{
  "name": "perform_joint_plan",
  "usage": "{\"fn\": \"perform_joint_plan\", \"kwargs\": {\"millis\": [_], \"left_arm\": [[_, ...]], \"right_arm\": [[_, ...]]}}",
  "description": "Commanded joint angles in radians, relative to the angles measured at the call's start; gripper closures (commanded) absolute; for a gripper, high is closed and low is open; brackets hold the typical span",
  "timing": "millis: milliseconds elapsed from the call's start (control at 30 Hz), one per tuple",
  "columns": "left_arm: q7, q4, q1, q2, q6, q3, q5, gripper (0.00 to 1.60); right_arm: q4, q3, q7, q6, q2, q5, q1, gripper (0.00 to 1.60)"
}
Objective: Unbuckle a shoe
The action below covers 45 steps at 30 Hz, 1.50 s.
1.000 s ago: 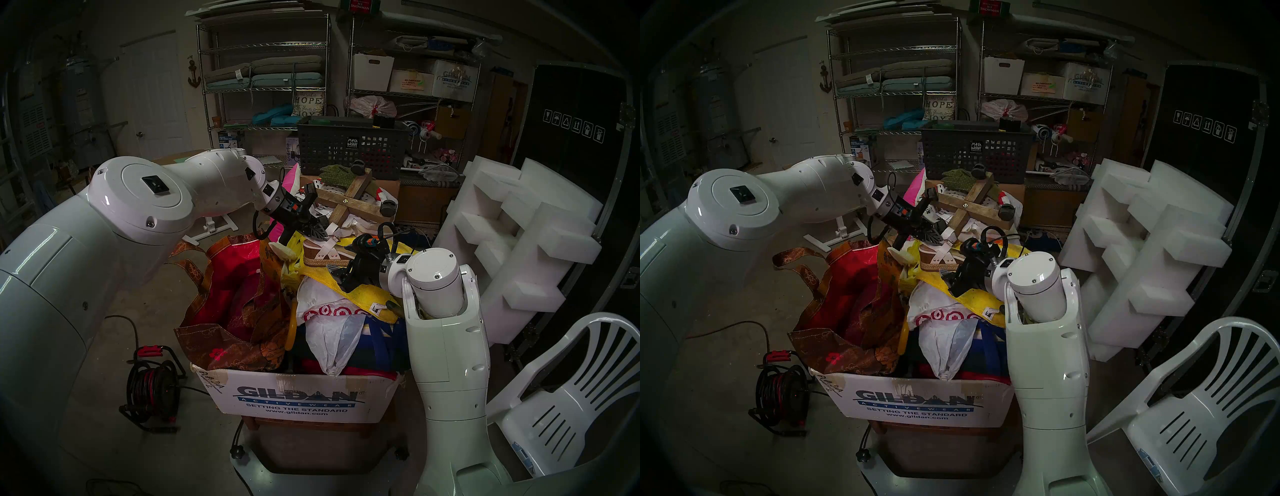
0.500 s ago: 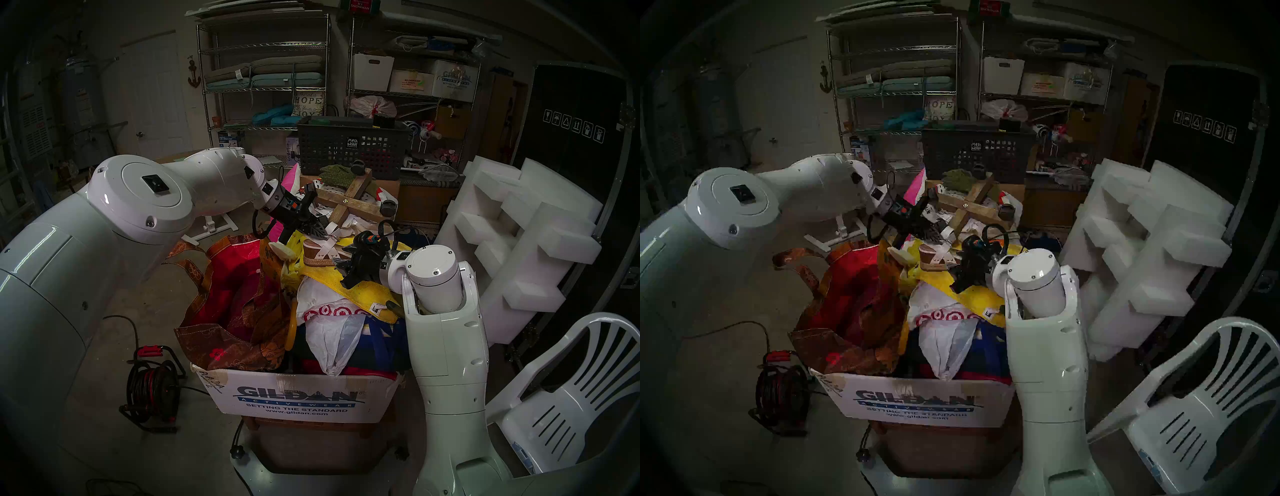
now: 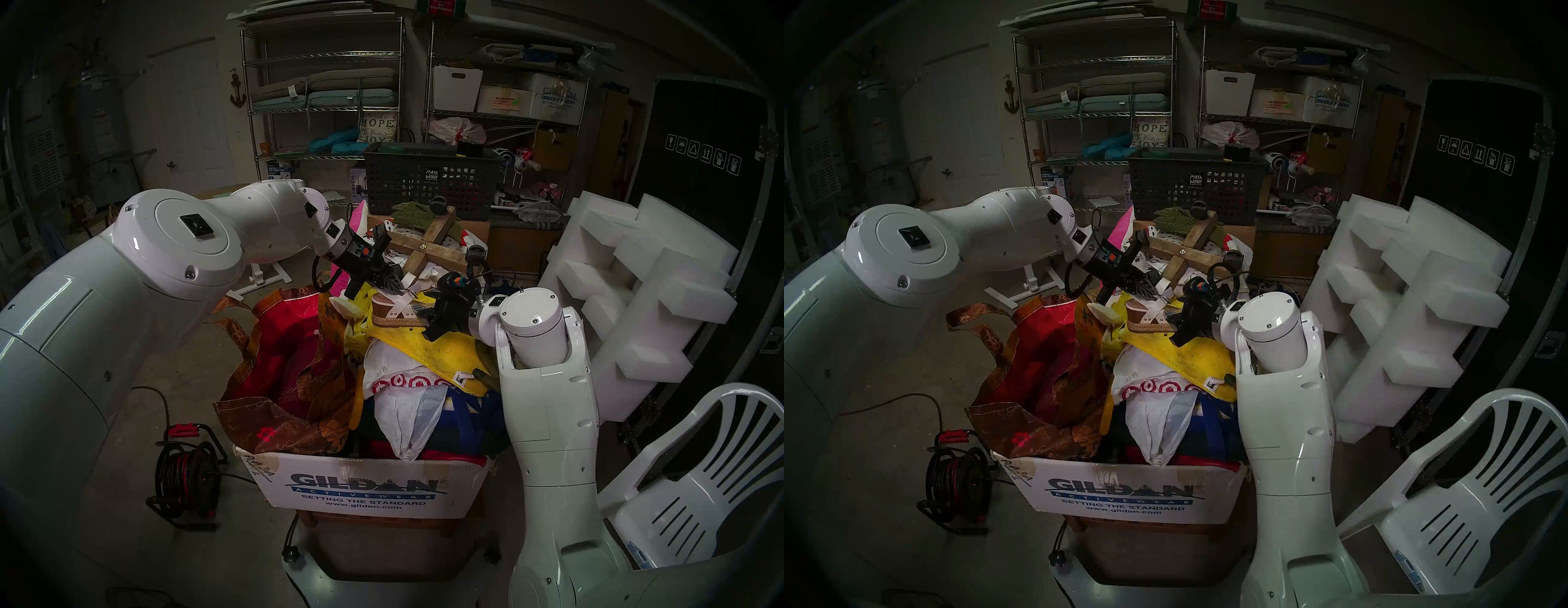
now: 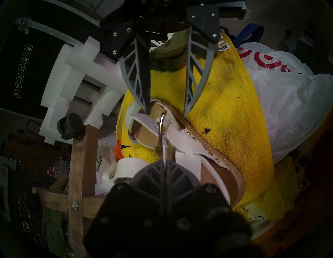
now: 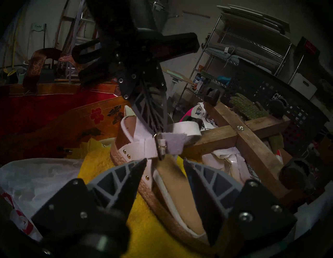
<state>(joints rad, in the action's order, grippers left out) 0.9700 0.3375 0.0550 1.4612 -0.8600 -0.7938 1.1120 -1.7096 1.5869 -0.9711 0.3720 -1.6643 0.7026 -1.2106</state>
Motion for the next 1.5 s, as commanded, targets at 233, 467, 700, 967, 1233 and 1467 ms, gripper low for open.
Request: {"fn": "perform_joint_plan", "kwargs": {"millis": [233, 467, 700, 967, 1233, 1467], "left_arm": [[0.115, -0.043, 0.008, 0.032, 0.011, 0.011, 0.026, 1.6], [0.121, -0.06, -0.004, 0.034, 0.008, 0.009, 0.031, 1.6], [0.129, -0.054, 0.003, 0.029, 0.002, 0.009, 0.036, 1.6], [0.11, -0.031, 0.008, 0.023, -0.006, -0.002, 0.034, 1.6], [0.116, -0.022, 0.014, 0.015, -0.011, -0.004, 0.042, 1.6], [0.095, -0.003, 0.024, 0.009, -0.011, -0.018, 0.042, 1.6]], "right_arm": [[0.017, 0.005, -0.018, -0.041, 0.004, -0.031, 0.064, 0.59], [0.02, 0.002, -0.025, -0.05, 0.004, -0.028, 0.063, 0.56], [-0.029, -0.005, -0.03, -0.041, 0.004, -0.015, 0.041, 0.52], [-0.082, -0.018, -0.039, -0.025, 0.001, -0.002, 0.013, 0.51], [-0.136, -0.037, -0.054, 0.006, -0.005, 0.012, -0.02, 0.49], [-0.183, -0.048, -0.071, 0.035, -0.006, 0.025, -0.043, 0.48]]}}
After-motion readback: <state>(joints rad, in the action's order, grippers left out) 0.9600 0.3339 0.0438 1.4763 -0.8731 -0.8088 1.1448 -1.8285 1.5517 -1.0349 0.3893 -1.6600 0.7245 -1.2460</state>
